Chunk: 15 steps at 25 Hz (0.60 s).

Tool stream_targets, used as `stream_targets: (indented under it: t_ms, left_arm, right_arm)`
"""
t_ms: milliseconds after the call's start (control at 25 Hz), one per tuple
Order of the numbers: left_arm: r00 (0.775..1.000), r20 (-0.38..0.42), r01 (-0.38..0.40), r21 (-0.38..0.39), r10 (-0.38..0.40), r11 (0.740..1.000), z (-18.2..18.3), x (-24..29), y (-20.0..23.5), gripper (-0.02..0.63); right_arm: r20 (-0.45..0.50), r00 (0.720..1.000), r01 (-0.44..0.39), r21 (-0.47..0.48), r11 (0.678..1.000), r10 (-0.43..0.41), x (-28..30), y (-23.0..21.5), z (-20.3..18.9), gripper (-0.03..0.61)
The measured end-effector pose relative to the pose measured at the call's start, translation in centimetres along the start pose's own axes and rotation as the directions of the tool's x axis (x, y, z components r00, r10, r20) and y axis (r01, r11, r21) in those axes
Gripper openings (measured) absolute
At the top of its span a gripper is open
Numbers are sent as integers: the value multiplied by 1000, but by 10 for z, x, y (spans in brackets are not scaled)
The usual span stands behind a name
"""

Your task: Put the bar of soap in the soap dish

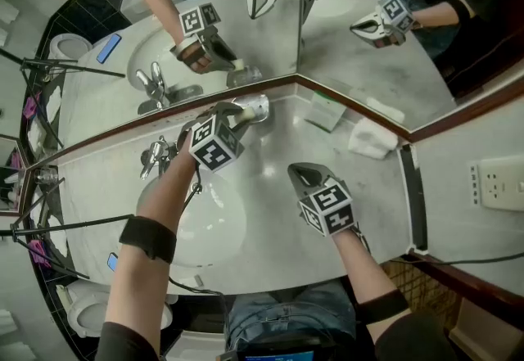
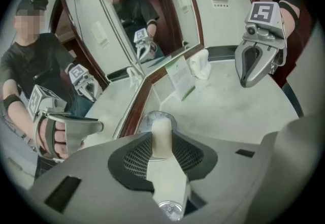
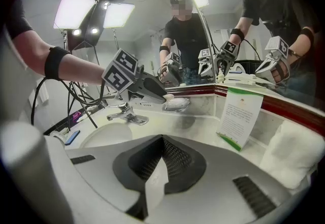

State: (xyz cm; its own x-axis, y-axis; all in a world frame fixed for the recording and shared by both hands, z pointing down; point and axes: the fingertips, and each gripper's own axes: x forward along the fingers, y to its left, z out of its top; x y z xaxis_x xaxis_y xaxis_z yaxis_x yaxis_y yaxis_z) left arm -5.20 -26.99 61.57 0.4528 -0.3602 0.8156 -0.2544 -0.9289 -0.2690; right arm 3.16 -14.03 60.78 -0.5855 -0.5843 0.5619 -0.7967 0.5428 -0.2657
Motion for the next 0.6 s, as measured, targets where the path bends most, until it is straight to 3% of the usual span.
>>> stream_targets:
  t_ms: [160, 320, 480, 600]
  left_arm:
    - [996, 74, -37, -94, 44, 995, 10, -26, -12, 123]
    - [980, 175, -56, -233, 99, 971, 26, -63, -31, 123]
    - [942, 278, -74, -375, 188, 924, 41, -110, -56, 123]
    - [902, 336, -74, -502, 273, 861, 44, -141, -77, 123]
  right_arm:
    - [11, 1000, 0, -3, 1000, 0, -5, 5, 9, 18]
    - [21, 1000, -1, -16, 1000, 1, -14, 9, 23, 18]
    - [34, 999, -4, -34, 999, 5, -30, 16, 36, 18]
    - [53, 999, -10, -37, 999, 12, -44, 21, 43, 18]
